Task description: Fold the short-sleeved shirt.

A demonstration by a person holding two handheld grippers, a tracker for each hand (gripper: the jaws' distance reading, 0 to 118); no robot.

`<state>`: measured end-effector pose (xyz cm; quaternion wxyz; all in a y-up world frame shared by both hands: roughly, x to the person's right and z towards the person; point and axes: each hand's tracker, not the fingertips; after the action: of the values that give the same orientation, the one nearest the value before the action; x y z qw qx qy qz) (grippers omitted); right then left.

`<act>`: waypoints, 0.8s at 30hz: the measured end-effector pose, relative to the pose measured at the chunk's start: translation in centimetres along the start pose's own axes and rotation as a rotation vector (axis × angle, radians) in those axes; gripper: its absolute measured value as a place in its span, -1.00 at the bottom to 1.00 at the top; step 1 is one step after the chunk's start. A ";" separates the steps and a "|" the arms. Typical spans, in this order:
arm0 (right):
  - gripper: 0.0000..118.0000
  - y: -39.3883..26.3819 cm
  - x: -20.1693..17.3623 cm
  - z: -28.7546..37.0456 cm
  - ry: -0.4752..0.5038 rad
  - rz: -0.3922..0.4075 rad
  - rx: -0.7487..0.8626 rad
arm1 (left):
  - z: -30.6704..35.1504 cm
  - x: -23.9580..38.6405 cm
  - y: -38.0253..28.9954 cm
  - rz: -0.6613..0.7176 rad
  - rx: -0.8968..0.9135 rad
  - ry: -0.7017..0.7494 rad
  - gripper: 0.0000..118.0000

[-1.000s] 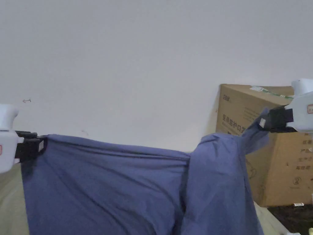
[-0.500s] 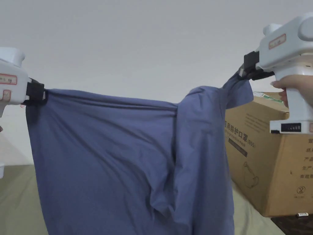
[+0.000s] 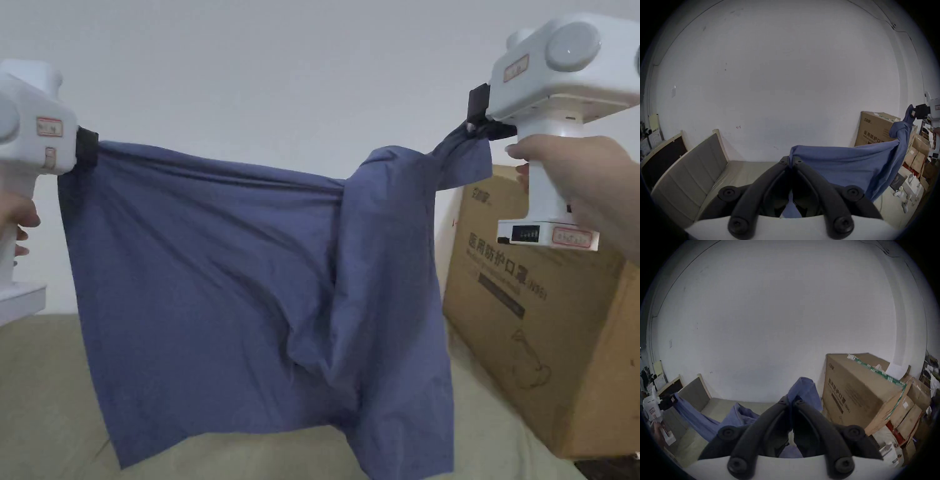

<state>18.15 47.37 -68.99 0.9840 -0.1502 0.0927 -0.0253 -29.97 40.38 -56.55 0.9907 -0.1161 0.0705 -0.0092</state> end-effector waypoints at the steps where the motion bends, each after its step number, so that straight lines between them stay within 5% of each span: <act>1: -0.97 -1.1 0.2 -0.8 0.004 -0.008 -0.013 | -0.5 0.2 -0.9 -0.002 -0.014 -0.002 -0.99; 6: -0.97 -13.4 1.8 -3.1 0.003 -0.059 -0.158 | -2.4 1.3 -10.3 0.038 -0.224 -0.041 -0.99; 15: -0.97 -43.4 7.5 2.5 0.008 -0.148 -0.715 | 2.9 2.8 -36.6 -0.001 -0.783 -0.183 -0.99; 24: -0.97 -51.8 8.9 17.5 0.071 -0.062 -0.764 | 16.6 2.6 -45.1 0.060 -0.956 -0.302 -0.99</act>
<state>29.11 2.34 -38.60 0.8521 -0.5078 0.1247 -0.0238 -25.13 0.21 -30.49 0.8256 -0.5551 -0.0738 0.0694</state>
